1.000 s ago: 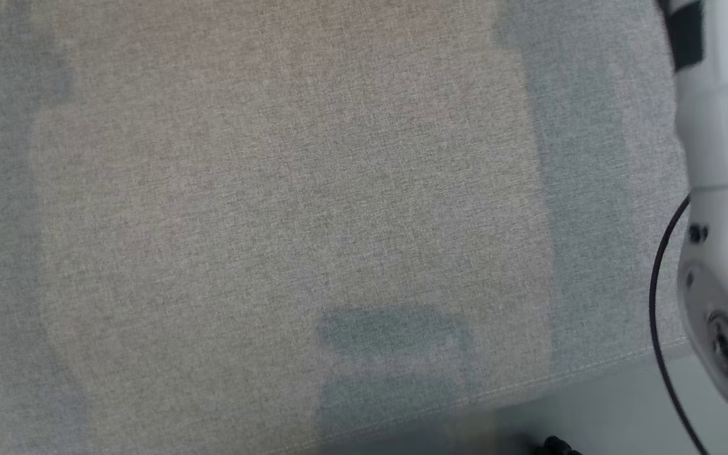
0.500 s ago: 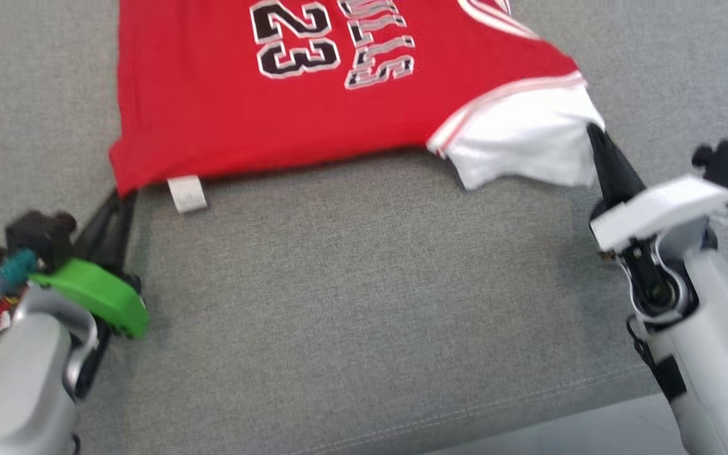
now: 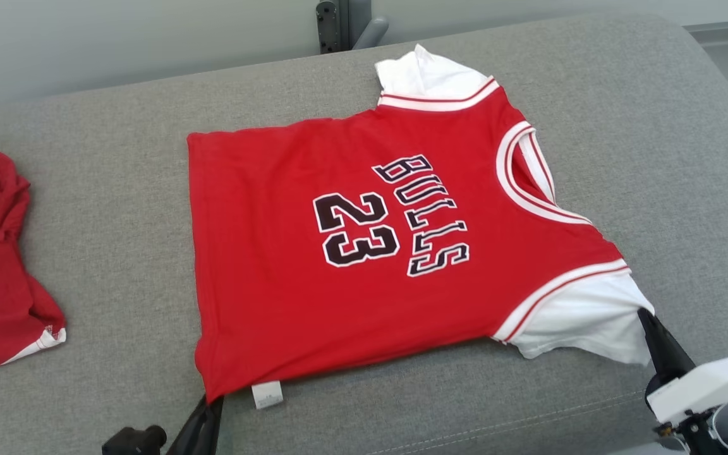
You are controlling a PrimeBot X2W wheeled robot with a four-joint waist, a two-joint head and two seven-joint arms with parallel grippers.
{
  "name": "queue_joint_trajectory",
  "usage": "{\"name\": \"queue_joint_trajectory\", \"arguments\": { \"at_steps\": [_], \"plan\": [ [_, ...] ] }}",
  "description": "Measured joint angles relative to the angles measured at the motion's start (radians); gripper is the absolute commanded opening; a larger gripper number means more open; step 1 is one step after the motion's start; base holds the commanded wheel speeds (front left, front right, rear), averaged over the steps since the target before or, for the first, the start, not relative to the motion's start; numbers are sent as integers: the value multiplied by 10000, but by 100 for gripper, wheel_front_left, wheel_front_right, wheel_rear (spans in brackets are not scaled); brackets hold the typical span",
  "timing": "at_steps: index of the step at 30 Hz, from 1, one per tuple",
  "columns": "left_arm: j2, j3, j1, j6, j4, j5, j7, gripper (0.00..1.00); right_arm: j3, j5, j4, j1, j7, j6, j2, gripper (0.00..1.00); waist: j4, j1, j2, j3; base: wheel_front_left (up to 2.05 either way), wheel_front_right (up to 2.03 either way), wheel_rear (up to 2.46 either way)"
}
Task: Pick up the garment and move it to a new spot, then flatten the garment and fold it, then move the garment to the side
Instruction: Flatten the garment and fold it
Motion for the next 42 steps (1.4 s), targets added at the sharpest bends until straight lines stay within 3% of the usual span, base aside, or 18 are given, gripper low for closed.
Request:
{"name": "queue_joint_trajectory", "arguments": {
  "at_steps": [7, 15, 21, 27, 42],
  "plan": [
    [-119, 98, 1128, 600, -1427, -380, 198, 0, -890, -157, -1444, 1089, 539, 0, 397, 0, 74, 0, 0, 130, 0, 0, 0],
    [639, 286, 117, 631, -2713, -625, 1962, 0, -1120, -1032, -1682, -589, 1174, -4, 1028, 0, -74, 1, 0, 759, 0, 0, 0],
    [1108, 355, -1325, 635, -3024, -784, 3584, 0, -957, -1557, -936, -1994, 1386, -8, 1417, 0, -57, 1, 0, 1170, 0, 0, 0],
    [1200, 113, -2721, 474, -2243, -729, 4732, 0, -740, -2134, 535, -3244, 1200, -8, 1542, 0, -63, 1, 0, 1347, 0, 0, 0],
    [435, -242, -4154, 8, 426, -633, 4688, 0, 259, -3289, 4021, -5481, 224, -10, 1471, 0, 65, 1, 0, 1369, 0, 0, 0]
  ]
}}
